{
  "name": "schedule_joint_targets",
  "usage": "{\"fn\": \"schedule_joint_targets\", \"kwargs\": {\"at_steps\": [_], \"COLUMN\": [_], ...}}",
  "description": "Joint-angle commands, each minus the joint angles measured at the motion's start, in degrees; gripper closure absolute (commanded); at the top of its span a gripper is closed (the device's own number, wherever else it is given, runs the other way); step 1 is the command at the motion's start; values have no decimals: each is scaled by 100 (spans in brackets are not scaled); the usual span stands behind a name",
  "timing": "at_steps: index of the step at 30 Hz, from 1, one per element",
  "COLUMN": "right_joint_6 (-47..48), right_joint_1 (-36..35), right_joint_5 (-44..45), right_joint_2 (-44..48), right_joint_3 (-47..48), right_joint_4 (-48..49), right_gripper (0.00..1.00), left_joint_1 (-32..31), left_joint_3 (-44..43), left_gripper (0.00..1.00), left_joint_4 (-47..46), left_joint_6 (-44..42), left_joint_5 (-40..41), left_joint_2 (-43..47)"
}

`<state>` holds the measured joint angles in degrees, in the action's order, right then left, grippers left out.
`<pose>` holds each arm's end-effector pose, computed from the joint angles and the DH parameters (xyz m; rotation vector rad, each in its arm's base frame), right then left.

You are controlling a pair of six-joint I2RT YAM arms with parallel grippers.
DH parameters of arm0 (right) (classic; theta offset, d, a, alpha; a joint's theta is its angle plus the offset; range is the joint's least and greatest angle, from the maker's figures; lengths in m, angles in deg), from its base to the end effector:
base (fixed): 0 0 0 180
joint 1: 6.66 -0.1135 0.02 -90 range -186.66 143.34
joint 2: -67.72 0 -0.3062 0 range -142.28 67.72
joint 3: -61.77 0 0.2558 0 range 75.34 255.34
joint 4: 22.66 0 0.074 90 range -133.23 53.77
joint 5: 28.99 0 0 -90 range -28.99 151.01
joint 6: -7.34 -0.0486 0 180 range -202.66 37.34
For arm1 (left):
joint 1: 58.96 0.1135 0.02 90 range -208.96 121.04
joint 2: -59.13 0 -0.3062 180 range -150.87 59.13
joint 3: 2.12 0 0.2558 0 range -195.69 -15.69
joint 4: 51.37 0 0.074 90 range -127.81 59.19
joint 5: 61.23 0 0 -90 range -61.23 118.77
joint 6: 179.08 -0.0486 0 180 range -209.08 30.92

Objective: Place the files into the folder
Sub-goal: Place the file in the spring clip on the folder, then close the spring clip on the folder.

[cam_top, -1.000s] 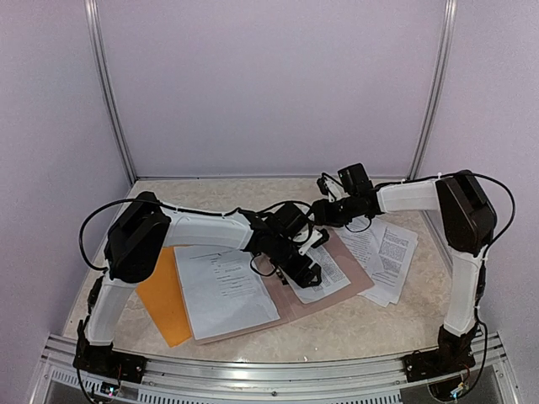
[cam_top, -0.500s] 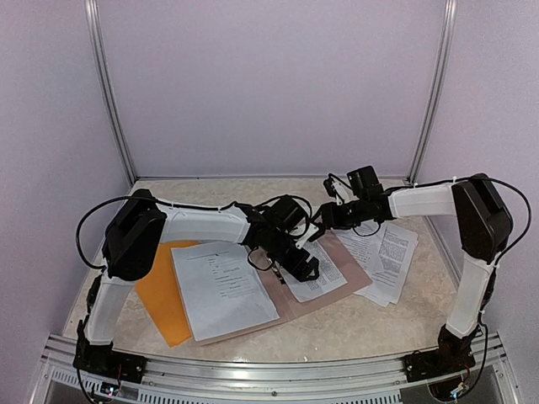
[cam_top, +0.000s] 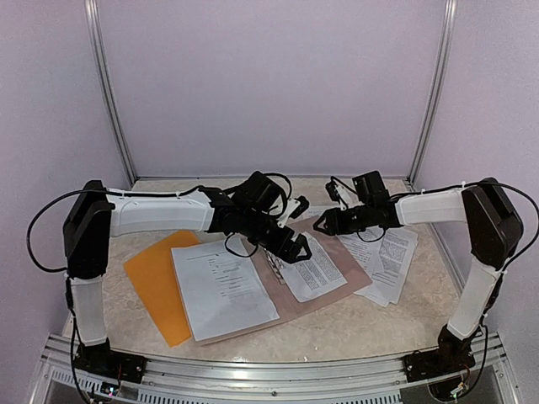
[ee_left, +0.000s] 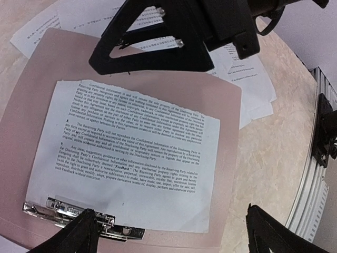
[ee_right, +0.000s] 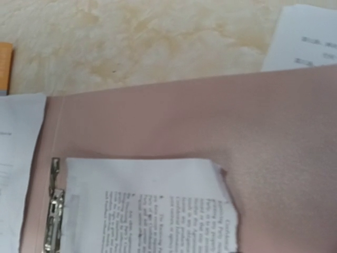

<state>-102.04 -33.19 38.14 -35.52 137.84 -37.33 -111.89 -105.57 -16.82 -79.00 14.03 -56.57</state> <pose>0.3550 0.1983 0.2155 -0.3628 2.3601 0.8574 0.2828 -0.3949 0.2469 1.0373 2.2914 -0.7967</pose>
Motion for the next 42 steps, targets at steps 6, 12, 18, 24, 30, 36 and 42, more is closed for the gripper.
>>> {"fn": "schedule_joint_targets", "kwargs": {"at_steps": [6,12,18,24,30,36,42], "right_joint_6": [294,396,422,415,367,346,345], "right_joint_1": [-454,-652,-825,-904,-925,-925,-925], "right_joint_5": [-192,-69,-86,-157,-142,-146,-126], "right_joint_2": [-64,-289,-513,-594,-668,-843,-948], "right_joint_3": [-13,87,109,40,-146,-166,-205], "right_joint_4": [79,-50,-37,11,56,93,93], "right_gripper": [61,66,68,68,69,69,69], "left_joint_1": [484,903,1211,1302,1302,1311,1320], "left_joint_3": [1282,1616,1449,1243,930,735,460], "left_gripper": [7,8,10,11,11,12,17], "left_joint_4": [-285,-252,-191,-176,-29,-89,-77], "left_joint_6": [858,1258,1604,1751,1711,1830,1831], "left_joint_5": [-19,60,-148,-311,-303,-477,-604], "left_joint_2": [1064,1469,1196,873,625,274,-80]}}
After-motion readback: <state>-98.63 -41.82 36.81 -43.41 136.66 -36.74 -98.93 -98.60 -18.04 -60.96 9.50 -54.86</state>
